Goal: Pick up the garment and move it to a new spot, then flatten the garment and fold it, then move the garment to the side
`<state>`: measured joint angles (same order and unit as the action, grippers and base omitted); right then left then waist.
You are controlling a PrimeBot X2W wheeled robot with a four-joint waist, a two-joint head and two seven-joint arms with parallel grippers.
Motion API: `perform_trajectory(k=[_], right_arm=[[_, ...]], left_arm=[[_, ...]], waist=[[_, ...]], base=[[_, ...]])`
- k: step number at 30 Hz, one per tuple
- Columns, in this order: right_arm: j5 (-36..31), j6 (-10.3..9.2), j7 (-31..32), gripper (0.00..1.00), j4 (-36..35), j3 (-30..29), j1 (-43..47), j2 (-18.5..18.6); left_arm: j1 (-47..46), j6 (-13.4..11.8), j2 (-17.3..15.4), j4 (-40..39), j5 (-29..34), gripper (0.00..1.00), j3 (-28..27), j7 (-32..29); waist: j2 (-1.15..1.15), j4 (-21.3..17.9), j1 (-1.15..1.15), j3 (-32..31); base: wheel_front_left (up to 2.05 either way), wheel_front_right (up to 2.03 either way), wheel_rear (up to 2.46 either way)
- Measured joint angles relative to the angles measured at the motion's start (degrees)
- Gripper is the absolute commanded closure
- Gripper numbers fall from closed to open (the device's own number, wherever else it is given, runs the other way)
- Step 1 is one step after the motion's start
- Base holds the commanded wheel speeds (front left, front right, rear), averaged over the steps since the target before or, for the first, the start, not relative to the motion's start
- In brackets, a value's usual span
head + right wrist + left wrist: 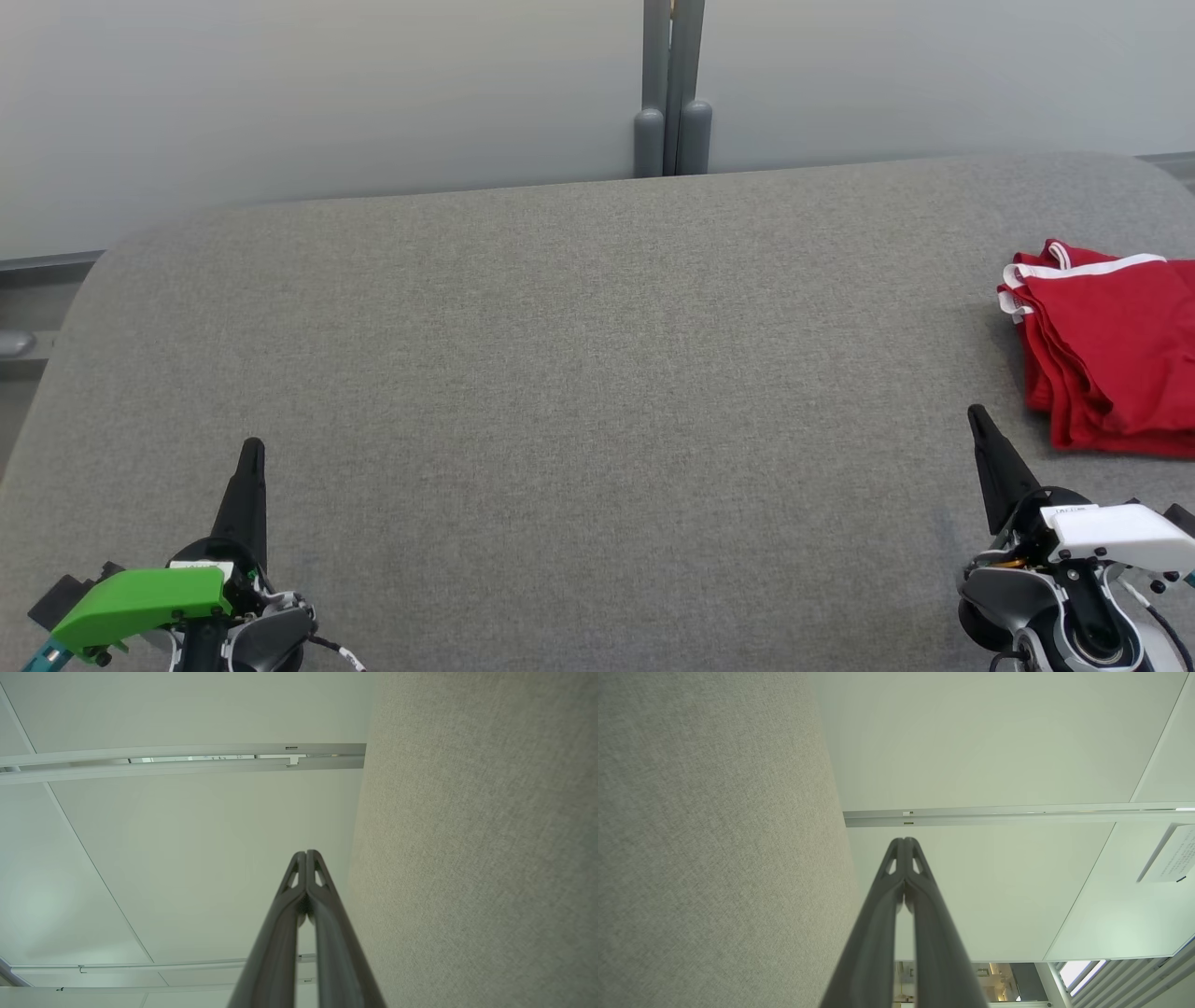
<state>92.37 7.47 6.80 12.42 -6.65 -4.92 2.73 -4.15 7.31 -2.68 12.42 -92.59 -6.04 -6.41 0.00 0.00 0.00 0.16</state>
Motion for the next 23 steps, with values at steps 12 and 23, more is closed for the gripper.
perform_trajectory(k=[12, 23], right_arm=[[0.0, 0.0, 0.0, 1.0, 0.0, 0.0, 0.0, 0.0], [0.0, 0.0, 0.0, 1.0, 0.0, 0.0, 0.0, 0.0]], left_arm=[[0.0, 0.0, 0.0, 0.0, 0.0, 1.0, 0.0, 0.0], [0.0, 0.0, 0.0, 0.0, 0.0, 1.0, 0.0, 0.0]], waist=[[0.0, 0.0, 0.0, 0.0], [0.0, 0.0, 0.0, 0.0]], base=[[0.0, 0.0, 0.0], [0.0, 0.0, 0.0]])
